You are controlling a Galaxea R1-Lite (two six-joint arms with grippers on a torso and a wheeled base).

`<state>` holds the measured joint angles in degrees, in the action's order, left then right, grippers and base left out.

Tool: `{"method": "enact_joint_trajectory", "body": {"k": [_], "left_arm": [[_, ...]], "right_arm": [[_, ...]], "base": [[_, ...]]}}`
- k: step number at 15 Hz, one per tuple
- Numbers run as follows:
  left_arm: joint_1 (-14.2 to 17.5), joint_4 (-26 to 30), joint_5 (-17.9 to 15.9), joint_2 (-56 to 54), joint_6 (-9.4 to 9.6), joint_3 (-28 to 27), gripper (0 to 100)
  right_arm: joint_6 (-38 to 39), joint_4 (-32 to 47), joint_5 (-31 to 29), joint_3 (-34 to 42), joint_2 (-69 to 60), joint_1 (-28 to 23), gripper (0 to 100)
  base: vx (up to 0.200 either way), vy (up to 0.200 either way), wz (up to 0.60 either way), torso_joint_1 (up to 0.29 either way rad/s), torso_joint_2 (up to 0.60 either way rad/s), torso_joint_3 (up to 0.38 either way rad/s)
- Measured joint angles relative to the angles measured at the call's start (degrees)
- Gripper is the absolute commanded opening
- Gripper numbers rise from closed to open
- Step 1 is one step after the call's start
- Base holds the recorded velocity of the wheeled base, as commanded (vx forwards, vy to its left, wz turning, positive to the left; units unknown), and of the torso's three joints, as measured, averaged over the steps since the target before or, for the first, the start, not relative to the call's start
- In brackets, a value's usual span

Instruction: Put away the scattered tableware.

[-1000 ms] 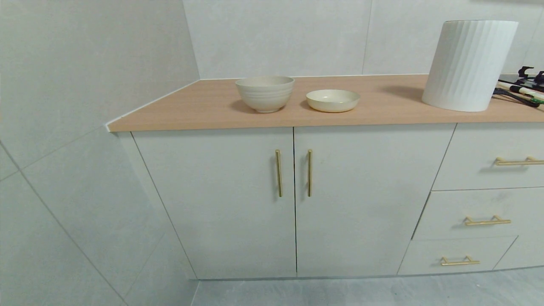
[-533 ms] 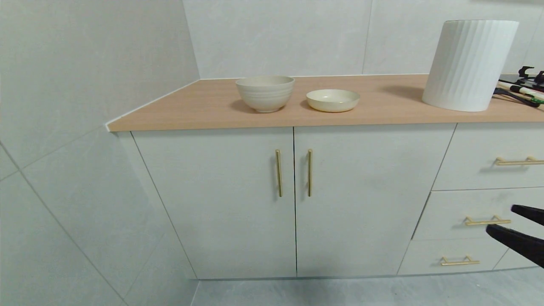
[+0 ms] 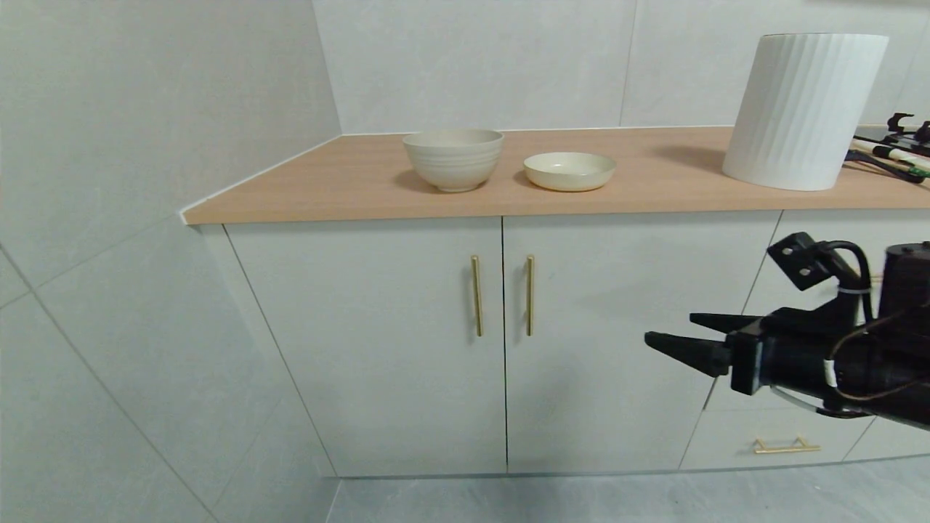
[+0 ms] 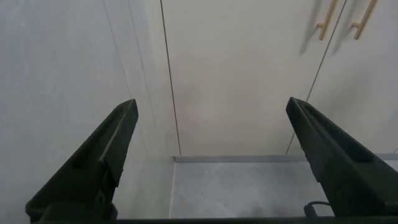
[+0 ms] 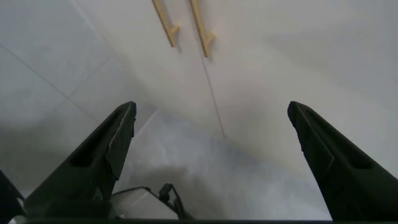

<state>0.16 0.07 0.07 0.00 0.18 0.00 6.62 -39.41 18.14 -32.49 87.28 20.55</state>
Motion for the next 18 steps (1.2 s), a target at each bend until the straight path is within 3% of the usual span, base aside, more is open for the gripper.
{"method": "enact_joint_trajectory", "body": {"k": [7,12,18], "left_arm": [[0.0,0.0,0.0,0.0,-0.16,0.0,100],[0.0,0.0,0.0,0.0,-0.18,0.0,100],[0.0,0.0,0.0,0.0,-0.23,0.0,100]], "right_arm": [[7.8,-0.3,-0.8,-14.8,16.0,8.9,100],[8.6,-0.5,-1.4,-26.5,26.2,9.5,100],[14.5,-9.6,-3.4,-30.2,34.1,10.1,100]], "base": [[0.0,0.0,0.0,0.0,0.0,0.0],[0.0,0.0,0.0,0.0,0.0,0.0],[0.0,0.0,0.0,0.0,0.0,0.0]]}}
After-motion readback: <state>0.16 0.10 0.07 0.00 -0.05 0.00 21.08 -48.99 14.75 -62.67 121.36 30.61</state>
